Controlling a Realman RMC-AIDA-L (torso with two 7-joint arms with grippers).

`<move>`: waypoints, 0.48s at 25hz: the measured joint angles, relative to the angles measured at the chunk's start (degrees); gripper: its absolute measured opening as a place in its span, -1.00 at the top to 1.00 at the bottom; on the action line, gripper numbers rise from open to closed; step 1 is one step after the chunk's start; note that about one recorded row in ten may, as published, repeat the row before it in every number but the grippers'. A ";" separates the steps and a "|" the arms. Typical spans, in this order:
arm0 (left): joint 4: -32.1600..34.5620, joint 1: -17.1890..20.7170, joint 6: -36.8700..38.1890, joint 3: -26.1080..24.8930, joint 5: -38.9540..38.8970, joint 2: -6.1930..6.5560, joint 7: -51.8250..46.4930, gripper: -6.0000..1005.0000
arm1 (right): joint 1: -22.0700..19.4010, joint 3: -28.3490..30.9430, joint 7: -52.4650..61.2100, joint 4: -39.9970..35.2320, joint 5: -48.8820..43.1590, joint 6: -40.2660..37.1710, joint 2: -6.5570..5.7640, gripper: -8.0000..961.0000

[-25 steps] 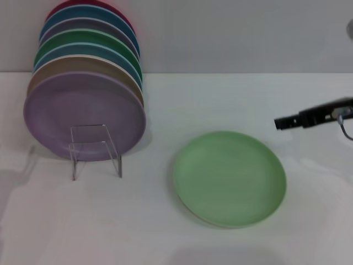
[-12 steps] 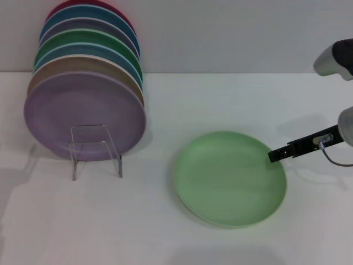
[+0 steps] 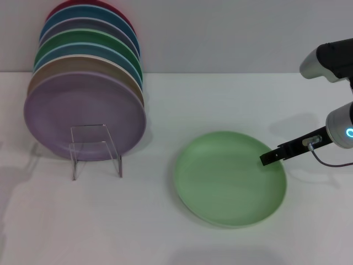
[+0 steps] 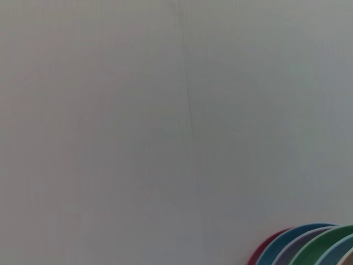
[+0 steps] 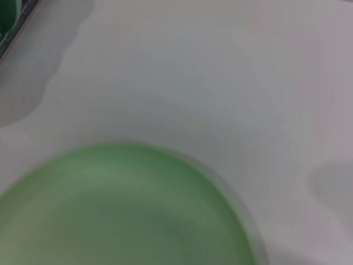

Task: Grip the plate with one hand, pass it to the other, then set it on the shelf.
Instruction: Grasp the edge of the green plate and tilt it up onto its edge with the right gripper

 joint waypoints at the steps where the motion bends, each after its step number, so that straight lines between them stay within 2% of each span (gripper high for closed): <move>1: 0.00 -0.01 -0.03 0.00 0.00 0.00 0.00 -0.59 | 0.00 0.00 0.00 0.00 0.00 0.00 0.00 -0.72; 12: -0.20 -0.02 -0.37 0.00 0.00 0.00 0.00 -0.58 | 1.05 -0.34 0.00 -1.35 -0.23 -0.45 0.01 -0.72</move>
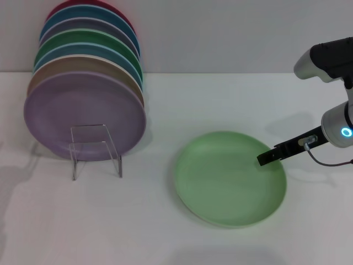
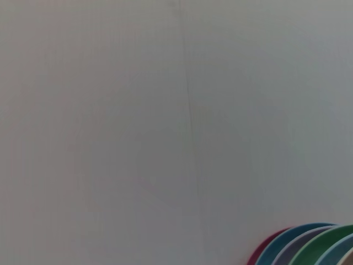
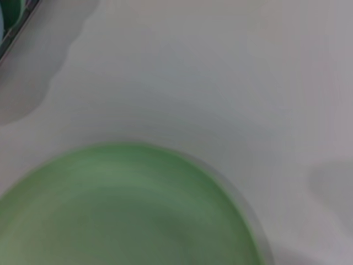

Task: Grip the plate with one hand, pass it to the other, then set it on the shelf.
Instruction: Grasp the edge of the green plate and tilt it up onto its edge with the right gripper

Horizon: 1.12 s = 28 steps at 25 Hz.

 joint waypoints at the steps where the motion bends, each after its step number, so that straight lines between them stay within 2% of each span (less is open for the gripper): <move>1: 0.00 0.00 0.00 0.00 0.00 0.00 0.00 -0.58 | 0.02 -0.08 0.00 -0.04 -0.01 -0.05 0.00 -0.72; 8: -0.14 0.01 0.35 0.00 0.00 0.00 0.00 -0.57 | 1.00 -0.54 0.00 -2.31 -0.66 -0.46 -0.07 -0.58; 18: -0.15 0.09 0.45 0.00 0.09 0.00 0.00 -0.57 | 1.40 -0.52 0.00 -3.62 -0.73 -1.81 -0.17 -0.22; 24: -0.15 0.12 0.45 0.00 0.17 0.00 0.00 -0.56 | 1.59 -0.44 -0.23 -5.11 -0.72 -2.54 -0.27 0.30; 28: -0.15 0.19 0.71 0.00 0.26 0.00 0.00 -0.56 | 0.99 -0.42 -0.53 -3.42 -0.43 -2.47 -0.21 0.67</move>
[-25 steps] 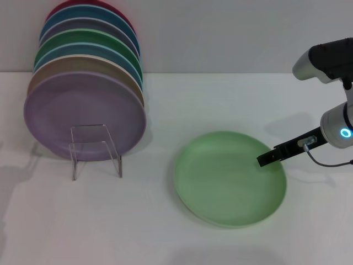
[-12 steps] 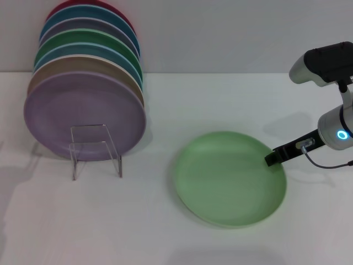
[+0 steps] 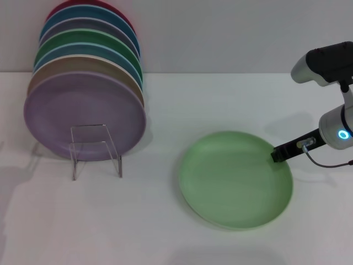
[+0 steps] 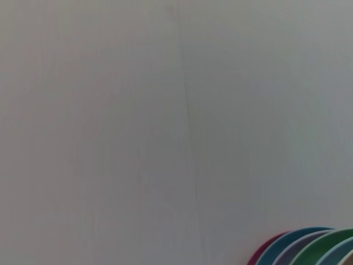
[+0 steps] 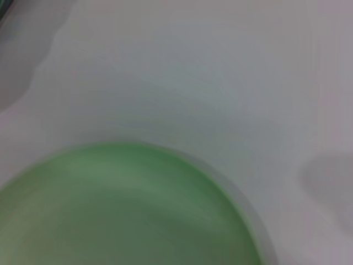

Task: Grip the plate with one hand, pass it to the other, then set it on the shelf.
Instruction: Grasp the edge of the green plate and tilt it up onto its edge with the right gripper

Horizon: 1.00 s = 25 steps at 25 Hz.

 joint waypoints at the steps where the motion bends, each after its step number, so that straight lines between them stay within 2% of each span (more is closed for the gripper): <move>1: 0.00 0.03 0.14 0.00 0.01 0.00 0.00 -0.56 | -0.24 0.00 -0.01 0.58 0.01 0.07 0.07 0.76; 4: -0.02 0.12 0.39 0.00 0.02 0.00 0.00 -0.56 | -0.87 -0.08 -0.11 2.25 0.05 0.19 0.32 0.91; 13: -0.42 0.41 1.06 1.33 -0.01 0.00 -0.86 -0.55 | -4.59 0.32 -2.53 9.90 3.48 0.07 0.79 0.94; 17: -2.53 2.06 5.67 4.66 -0.03 0.06 -3.11 -0.55 | -6.99 0.45 -4.56 15.02 6.09 0.05 0.77 0.94; 23: -11.05 4.61 7.84 11.84 0.04 1.66 -4.28 -0.55 | -12.51 0.98 -11.43 22.10 12.01 -2.82 0.83 0.95; 24: -12.94 4.80 7.03 13.43 0.14 2.38 -5.22 -0.55 | -15.03 0.57 -15.61 24.32 14.79 -4.82 0.90 0.95; 25: -14.70 4.84 5.85 14.70 0.00 3.25 -6.36 -0.55 | -15.03 0.57 -15.61 24.32 14.79 -4.82 0.90 0.95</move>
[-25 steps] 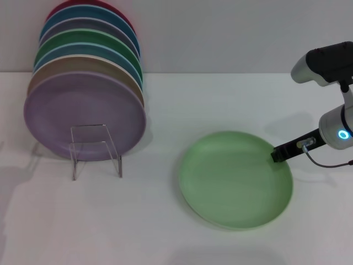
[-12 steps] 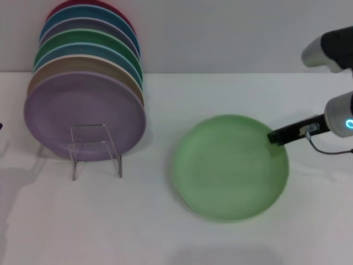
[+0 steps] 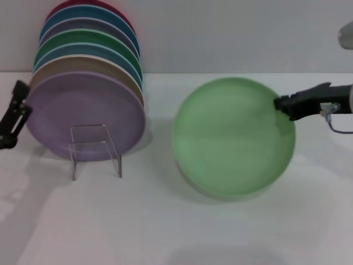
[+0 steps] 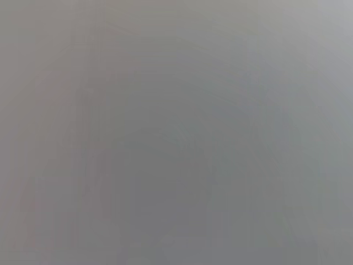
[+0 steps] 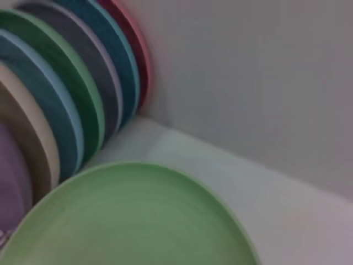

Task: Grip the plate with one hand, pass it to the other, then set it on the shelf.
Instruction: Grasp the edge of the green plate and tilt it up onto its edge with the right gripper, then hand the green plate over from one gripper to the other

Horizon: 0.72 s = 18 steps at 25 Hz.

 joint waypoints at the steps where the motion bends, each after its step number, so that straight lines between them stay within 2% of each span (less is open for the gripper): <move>1: -2.77 0.12 -2.28 2.08 0.11 1.42 -1.28 -0.55 | -1.62 -0.25 -2.53 1.08 1.77 -1.31 0.04 0.95; 2: -4.40 0.21 -3.66 3.12 -0.01 2.23 -1.90 -0.55 | -2.77 -0.35 -4.28 1.74 3.08 -2.41 0.05 0.95; 3: -7.72 0.55 -6.55 5.00 0.09 3.68 -2.04 -0.55 | -4.01 -0.45 -5.99 2.41 4.36 -3.53 0.05 0.95; 4: -16.85 2.09 -14.23 8.45 0.18 6.60 0.21 -0.54 | -5.89 -0.52 -8.95 3.20 5.94 -5.53 0.06 0.95; 5: -16.85 2.09 -14.23 8.45 0.18 6.60 0.21 -0.54 | -5.89 -0.52 -8.95 3.20 5.94 -5.53 0.06 0.95; 6: -20.88 2.95 -18.49 9.26 0.12 7.60 1.91 -0.54 | -6.79 -0.61 -10.59 3.42 6.57 -6.57 0.08 0.95; 8: -33.18 5.14 -31.39 10.23 0.26 10.14 4.88 -0.54 | -8.64 -1.24 -14.50 3.56 8.15 -9.28 0.22 0.95; 9: -44.36 6.08 -45.06 10.70 0.15 13.19 5.41 -0.54 | -10.99 -3.40 -19.93 3.61 10.47 -13.50 0.37 0.95; 10: -44.36 6.08 -45.06 10.70 0.15 13.19 5.41 -0.54 | -11.65 -4.17 -21.68 3.62 11.22 -15.04 0.39 0.95; 12: -54.95 5.78 -58.79 11.18 0.13 16.74 4.50 -0.54 | -12.47 -5.23 -23.47 3.65 11.77 -16.88 0.40 0.95; 13: -58.78 5.31 -64.29 11.33 0.17 17.93 4.01 -0.54 | -13.05 -6.14 -25.00 3.70 12.12 -18.62 0.41 0.95; 15: -66.85 3.83 -75.75 11.38 0.14 19.73 3.24 -0.54 | -13.69 -7.79 -26.83 3.77 12.25 -21.24 0.42 0.95; 17: -72.62 2.16 -85.38 11.20 0.11 20.38 3.27 -0.54 | -13.87 -9.43 -27.71 3.69 12.28 -23.10 0.39 0.95; 18: -74.87 1.33 -89.91 11.08 0.05 20.31 3.67 -0.54 | -13.91 -10.30 -28.09 3.61 12.28 -23.91 0.36 0.95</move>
